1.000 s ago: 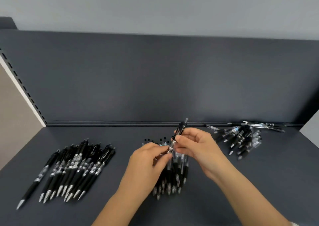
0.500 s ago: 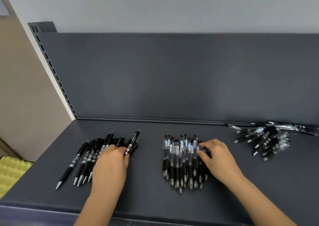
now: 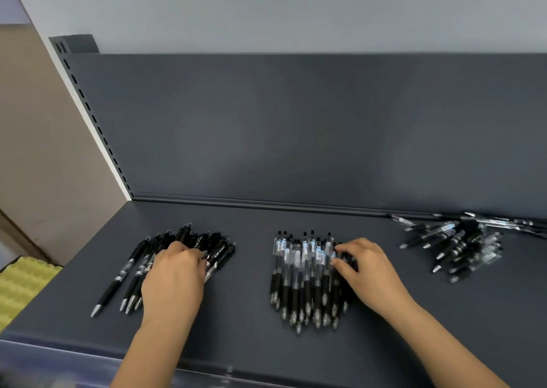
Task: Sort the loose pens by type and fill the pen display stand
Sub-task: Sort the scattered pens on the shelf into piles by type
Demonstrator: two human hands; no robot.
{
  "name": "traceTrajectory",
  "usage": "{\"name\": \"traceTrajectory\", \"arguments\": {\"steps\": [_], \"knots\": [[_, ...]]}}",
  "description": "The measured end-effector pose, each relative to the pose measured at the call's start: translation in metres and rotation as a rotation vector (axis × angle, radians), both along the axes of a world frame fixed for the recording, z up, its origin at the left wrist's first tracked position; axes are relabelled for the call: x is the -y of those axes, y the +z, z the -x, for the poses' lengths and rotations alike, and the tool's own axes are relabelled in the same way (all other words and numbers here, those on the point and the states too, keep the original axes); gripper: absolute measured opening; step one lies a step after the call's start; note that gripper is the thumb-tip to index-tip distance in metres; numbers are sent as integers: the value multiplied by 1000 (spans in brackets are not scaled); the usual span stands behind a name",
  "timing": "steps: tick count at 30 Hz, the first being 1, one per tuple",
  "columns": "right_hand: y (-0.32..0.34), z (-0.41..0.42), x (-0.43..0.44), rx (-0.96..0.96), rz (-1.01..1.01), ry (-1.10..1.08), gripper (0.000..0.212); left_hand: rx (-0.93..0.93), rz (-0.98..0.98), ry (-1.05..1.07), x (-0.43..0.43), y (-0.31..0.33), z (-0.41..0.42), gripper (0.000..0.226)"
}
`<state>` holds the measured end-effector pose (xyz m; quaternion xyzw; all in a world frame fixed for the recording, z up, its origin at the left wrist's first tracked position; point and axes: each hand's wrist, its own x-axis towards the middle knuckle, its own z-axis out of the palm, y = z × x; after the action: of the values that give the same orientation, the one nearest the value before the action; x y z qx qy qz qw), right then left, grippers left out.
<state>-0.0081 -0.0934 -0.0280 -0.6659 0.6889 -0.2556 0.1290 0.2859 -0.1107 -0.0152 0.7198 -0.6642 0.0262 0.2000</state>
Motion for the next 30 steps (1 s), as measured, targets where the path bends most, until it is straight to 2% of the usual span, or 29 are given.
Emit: {"name": "traceTrajectory", "arguments": {"steps": [3, 6, 11, 15, 20, 24, 30], "knots": [[2, 6, -2, 28, 8, 41, 34, -10, 34, -106, 2, 8, 20, 5], [5, 20, -5, 35, 43, 33, 33, -19, 48, -319, 6, 13, 59, 10], [12, 66, -19, 35, 108, -73, 30, -124, -15, -674, 4, 14, 142, 28], [15, 111, -35, 53, 131, -204, 25, -127, -34, -842, 5, 19, 199, 37], [14, 164, -48, 45, 126, -367, 25, -100, -147, -917, 12, 22, 255, 43], [14, 191, -41, 16, 65, -431, 33, -125, -225, -905, 23, 20, 289, 42], [16, 193, -25, 54, -75, -557, 41, -163, -213, -838, 28, 15, 317, 31]]}}
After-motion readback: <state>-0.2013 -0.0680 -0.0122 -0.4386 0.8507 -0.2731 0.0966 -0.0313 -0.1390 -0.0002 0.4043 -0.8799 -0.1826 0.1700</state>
